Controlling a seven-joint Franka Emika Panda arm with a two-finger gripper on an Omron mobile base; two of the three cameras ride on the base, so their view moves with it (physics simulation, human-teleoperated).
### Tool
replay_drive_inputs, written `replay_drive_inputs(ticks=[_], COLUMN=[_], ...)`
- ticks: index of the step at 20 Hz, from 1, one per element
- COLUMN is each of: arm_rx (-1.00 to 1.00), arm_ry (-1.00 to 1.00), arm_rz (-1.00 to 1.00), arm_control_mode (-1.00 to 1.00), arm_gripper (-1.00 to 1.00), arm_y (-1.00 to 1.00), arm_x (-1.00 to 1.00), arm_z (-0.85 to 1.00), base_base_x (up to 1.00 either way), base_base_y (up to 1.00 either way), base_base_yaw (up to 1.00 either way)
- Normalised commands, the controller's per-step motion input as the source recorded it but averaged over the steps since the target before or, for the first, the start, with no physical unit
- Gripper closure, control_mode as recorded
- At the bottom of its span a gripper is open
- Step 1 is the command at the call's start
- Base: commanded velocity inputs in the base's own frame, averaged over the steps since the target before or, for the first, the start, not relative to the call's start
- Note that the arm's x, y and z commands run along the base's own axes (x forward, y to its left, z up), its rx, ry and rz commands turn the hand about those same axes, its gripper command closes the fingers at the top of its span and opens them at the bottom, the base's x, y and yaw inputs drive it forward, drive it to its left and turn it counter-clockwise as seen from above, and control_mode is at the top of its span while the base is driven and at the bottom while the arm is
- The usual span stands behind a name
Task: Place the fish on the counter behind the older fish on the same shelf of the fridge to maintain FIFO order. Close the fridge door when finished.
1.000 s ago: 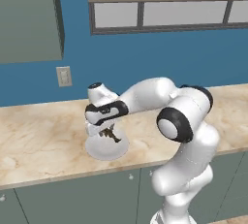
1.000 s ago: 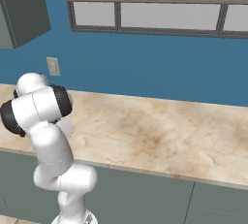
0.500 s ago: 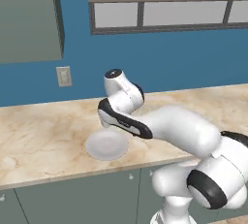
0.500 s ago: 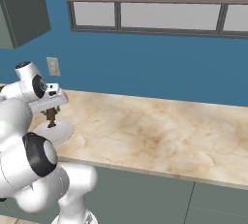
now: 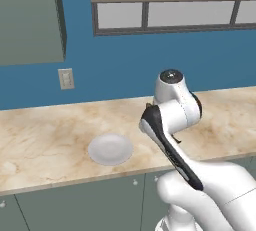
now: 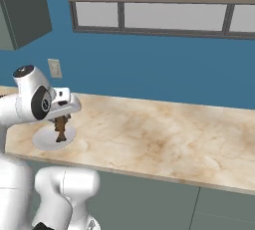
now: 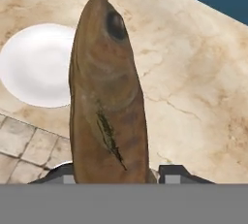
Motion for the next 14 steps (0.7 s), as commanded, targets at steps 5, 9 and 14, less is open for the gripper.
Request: replay_drive_inputs(ticks=[5, 9, 14], arm_rx=[0.04, 0.0, 0.0], arm_ry=[-0.08, 0.0, 0.0], arm_rz=[-0.03, 0.0, 0.0], arm_control_mode=[-1.0, -1.0, -1.0], arm_gripper=[1.0, 1.0, 1.0], arm_y=[-0.59, -0.02, -0.08], arm_x=[-0.62, -0.06, 0.25], arm_z=[0.11, 0.0, 0.34], base_base_x=[0.0, 0.0, 0.0], base_base_y=[0.0, 0.0, 0.0], base_base_yaw=[0.0, 0.0, 0.0])
